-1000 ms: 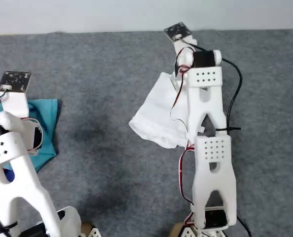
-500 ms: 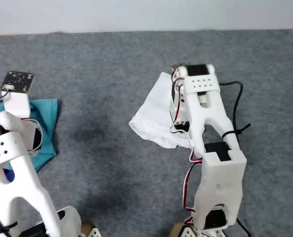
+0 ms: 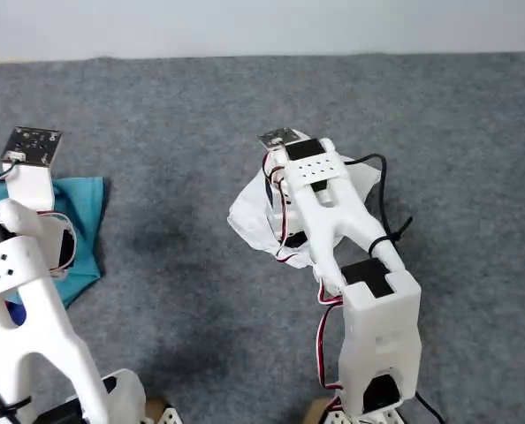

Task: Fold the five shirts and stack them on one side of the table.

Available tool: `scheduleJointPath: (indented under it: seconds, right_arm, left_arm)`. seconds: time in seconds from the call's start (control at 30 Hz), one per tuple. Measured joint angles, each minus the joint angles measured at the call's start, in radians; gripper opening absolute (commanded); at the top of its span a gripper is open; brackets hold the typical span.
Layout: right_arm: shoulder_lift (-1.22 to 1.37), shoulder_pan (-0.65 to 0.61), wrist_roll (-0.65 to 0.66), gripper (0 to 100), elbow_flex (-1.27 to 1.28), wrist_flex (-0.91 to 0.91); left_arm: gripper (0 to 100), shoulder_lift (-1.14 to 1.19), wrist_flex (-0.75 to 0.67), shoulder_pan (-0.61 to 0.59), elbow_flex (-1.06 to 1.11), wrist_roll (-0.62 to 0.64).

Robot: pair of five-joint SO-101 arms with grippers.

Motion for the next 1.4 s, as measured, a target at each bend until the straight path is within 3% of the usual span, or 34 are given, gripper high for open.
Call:
scheduleJointPath:
  seconds: [0.33, 0.63, 0.77, 0.87, 1.1, 1.4]
  right_arm:
    - [-0.117, -0.006, -0.023, 2.6, -0.16, 0.166]
    - [-0.021, 0.028, -0.407, 16.1, -0.218, 0.029]
    - [0.02, 0.064, -0.592, 29.8, -0.218, -0.043]
    - [0.02, 0.068, -0.661, 37.4, -0.218, -0.086]
    - [0.031, 0.069, -0.713, 37.9, -0.218, -0.127]
    - [0.138, 0.158, -0.713, 38.1, -0.219, -0.13]
  left_arm:
    - [4, 0.0, 0.0, 0.0, 0.0, 0.0]
    - [4, 0.0, 0.0, 0.0, 0.0, 0.0]
    - [4, 0.0, 0.0, 0.0, 0.0, 0.0]
    - [4, 0.0, 0.0, 0.0, 0.0, 0.0]
    - [4, 0.0, 0.0, 0.0, 0.0, 0.0]
    - [4, 0.0, 0.0, 0.0, 0.0, 0.0]
